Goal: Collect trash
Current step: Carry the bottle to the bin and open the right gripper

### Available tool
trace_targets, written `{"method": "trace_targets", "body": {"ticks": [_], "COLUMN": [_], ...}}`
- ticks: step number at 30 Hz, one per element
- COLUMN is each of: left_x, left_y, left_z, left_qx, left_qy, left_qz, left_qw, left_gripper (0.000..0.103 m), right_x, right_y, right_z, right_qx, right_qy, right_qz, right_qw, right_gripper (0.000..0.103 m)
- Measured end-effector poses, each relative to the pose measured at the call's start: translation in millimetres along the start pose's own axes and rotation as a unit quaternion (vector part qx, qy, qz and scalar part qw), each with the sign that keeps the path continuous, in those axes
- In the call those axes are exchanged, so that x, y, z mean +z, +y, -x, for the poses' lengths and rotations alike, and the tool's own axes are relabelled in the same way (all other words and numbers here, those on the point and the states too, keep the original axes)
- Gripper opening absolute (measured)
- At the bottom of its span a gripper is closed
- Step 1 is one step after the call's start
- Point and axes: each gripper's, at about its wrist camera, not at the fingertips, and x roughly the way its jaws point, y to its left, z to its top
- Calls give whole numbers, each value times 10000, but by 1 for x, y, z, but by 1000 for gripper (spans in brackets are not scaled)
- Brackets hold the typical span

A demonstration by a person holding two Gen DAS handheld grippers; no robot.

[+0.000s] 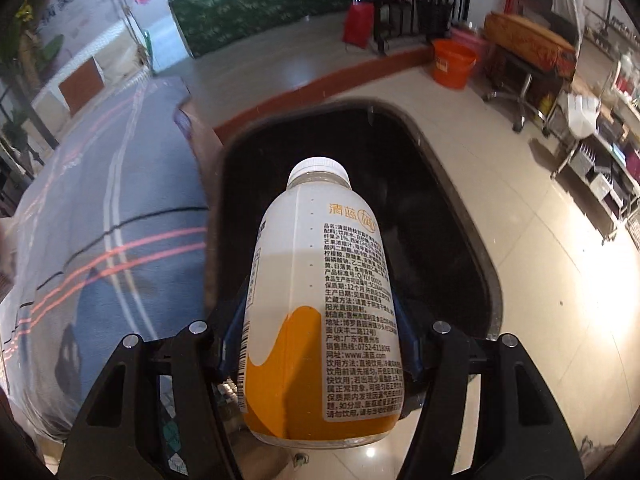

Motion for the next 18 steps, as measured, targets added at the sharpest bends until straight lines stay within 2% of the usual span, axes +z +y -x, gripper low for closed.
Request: {"method": "trace_targets", "body": {"ticks": [6,9,13,16,18], "left_x": [-1,-2,-4,-5,-6], "left_y": [-18,-22,-22,-20,-17], "left_z": [-7,-8,-10,-11,-14], "left_qx": [-184,-239,-265,-291,-340], "left_qy": [63,96,145,189,245], "left_qz": [-82,-110,-146,-127,-84], "left_qw": [9998,9996,9994,9993,9991], "left_gripper": [21,21,21,21,21], "right_x": [25,37,42,45,45], "right_y": [6,1,-3,-12,-12], "right_z": [-61,-92,-116,-130,-132], "right_qx": [-194,-188,-438,-360,-327], "right_qy": [977,1449,1775,2046,2078], "right_qz": [324,298,373,204,75], "right_qw": [9945,9888,9824,9780,9776], "right_gripper": [62,62,62,62,65]}}
